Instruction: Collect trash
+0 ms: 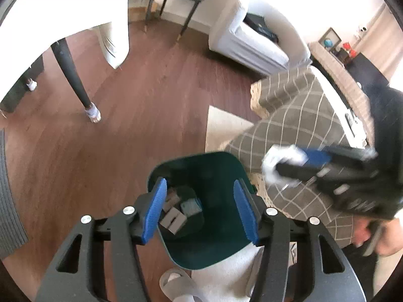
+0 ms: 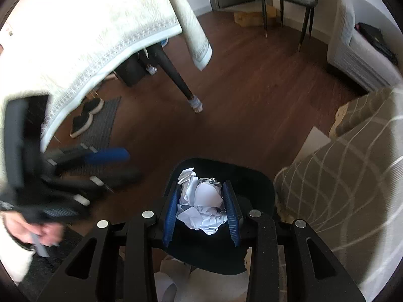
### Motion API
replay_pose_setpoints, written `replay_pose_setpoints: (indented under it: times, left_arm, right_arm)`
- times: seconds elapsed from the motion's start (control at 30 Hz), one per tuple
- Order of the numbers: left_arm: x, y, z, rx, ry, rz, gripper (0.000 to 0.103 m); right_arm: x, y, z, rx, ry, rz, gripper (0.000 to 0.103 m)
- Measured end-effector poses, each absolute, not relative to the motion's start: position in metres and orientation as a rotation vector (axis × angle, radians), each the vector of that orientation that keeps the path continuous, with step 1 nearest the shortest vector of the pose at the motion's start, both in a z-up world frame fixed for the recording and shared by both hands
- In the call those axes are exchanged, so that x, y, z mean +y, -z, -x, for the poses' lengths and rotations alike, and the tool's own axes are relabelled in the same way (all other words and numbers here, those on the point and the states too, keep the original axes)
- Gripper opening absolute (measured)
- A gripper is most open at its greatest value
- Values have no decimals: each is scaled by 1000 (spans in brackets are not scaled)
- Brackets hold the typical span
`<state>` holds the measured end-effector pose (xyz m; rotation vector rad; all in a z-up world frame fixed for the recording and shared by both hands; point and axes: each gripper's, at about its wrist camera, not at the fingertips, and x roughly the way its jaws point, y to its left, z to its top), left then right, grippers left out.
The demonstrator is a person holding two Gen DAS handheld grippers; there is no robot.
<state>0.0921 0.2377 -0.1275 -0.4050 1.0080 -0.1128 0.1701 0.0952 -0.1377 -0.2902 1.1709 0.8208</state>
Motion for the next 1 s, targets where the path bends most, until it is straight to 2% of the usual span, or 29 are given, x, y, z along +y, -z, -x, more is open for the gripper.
replay_pose_setpoints:
  times: [0.3, 0.53, 0.6, 0.63, 0.83, 1.0]
  left_arm:
    - [237, 83, -89, 896, 105, 374, 34]
    - [226, 47, -89, 823, 116, 348, 33]
    - [227, 36, -87, 794, 119, 356, 33]
    - [227, 33, -87, 788, 121, 360, 33]
    - [215, 12, -85, 728, 172, 360, 33]
    - [203, -1, -81, 724, 166, 330, 33]
  right_arm:
    - [114, 191, -163, 1265, -813, 397, 35]
    - [117, 209, -154, 1277, -793, 510, 38]
    - [114, 211, -152, 1281, -787, 518, 48]
    - [112, 211, -153, 1280, -786, 520, 50]
    - [98, 192, -147, 1259, -827, 471, 50]
    - [88, 149, -131, 1184, -895, 384, 42]
